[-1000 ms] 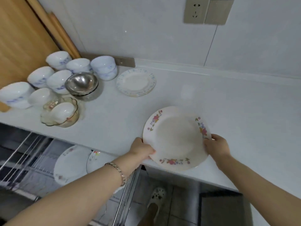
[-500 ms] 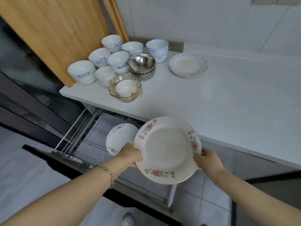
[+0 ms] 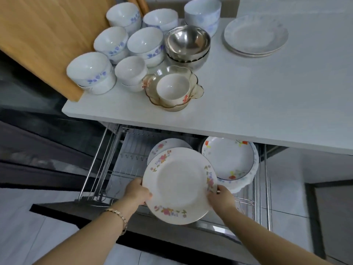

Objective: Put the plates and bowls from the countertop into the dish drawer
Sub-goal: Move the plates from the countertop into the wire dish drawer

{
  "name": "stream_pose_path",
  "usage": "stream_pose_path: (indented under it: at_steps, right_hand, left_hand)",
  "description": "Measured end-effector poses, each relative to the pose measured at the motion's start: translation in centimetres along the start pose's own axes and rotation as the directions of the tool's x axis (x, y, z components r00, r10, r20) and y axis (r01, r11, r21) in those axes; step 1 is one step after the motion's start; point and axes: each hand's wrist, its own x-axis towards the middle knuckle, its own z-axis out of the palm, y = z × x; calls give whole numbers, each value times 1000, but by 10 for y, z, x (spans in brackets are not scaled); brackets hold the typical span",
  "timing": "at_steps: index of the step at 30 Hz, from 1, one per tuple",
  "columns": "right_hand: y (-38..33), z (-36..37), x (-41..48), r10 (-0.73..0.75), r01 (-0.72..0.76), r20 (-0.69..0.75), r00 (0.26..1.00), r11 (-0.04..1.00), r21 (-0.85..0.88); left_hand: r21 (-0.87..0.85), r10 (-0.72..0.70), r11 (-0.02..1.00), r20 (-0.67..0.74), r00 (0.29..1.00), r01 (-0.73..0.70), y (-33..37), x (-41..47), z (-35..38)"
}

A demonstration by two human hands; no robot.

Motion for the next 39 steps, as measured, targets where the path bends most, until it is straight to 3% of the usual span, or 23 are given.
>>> stream_pose_path:
  at_steps: [11,15,22,25,31,34,39]
  right_hand:
    - [-7,114,118,167,-162,-53,985,983,82]
    - [-4,142,147,161,-143,-163,973,983,119]
    - [-6,161,156,337,-297,-353,873,941,165]
    - [-6,159,159,320,-310,-397,860,946,92]
    - [-13,161,157,317,-284,-415,853,948,141]
    - [-14,162,155,338,-293,-400,852,941,172]
    - [-12,140,146,337,-345,-220,915,938,1]
  left_hand:
    - [182,-20,983,-51,998,29,-5,165,0]
    - [268,34,963,-24,999,-26,1,209,5]
    - [441,111,892,9,994,-103,13,239,28]
    - [487,124,866,12,992,-115,15,238,33]
    - [468,196,863,38,980,-191,14,238,32]
    - [469,208,847,140,968,-250,11,236,28]
    - [574,90,784,272,958,-236,23,215,16]
